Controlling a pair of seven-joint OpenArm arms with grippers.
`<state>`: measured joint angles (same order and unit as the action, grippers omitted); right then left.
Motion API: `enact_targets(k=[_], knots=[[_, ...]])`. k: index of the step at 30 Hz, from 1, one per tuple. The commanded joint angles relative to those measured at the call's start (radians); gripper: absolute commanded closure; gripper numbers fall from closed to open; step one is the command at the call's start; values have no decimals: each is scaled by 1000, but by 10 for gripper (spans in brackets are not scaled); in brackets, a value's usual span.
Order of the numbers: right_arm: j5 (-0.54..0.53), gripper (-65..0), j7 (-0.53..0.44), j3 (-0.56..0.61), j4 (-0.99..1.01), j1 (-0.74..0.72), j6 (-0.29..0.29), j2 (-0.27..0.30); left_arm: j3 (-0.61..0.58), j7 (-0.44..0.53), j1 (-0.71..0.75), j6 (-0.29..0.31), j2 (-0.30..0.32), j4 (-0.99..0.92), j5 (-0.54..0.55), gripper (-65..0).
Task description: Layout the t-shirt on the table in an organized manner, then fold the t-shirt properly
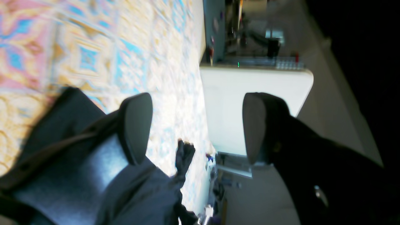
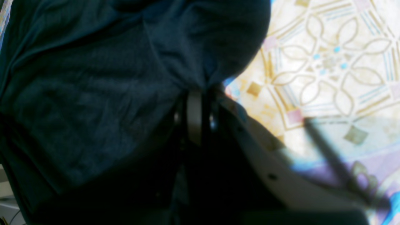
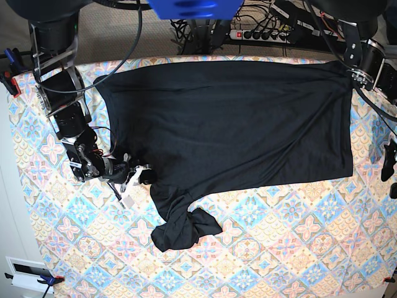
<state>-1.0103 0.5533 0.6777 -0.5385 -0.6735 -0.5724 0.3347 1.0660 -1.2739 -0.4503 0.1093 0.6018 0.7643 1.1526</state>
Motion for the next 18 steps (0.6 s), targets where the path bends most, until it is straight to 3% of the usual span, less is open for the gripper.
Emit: enact_targets(k=[1,5,11,18], knots=[[8,0,-2,-5,-5,-25,21,11,7,12,-23,7,45,16,28,-436],[8,0,-3,-5,-5,-25,21,11,-3,21,-26,3,45,16,10,-436],[8,0,-2,-5,-5,-25,21,10,-3,110,-14,3,-15,16,-207,-436],[8,0,0,-5,-5,-25,21,10,-3,213,-9,3,-92,16,-380,-436]])
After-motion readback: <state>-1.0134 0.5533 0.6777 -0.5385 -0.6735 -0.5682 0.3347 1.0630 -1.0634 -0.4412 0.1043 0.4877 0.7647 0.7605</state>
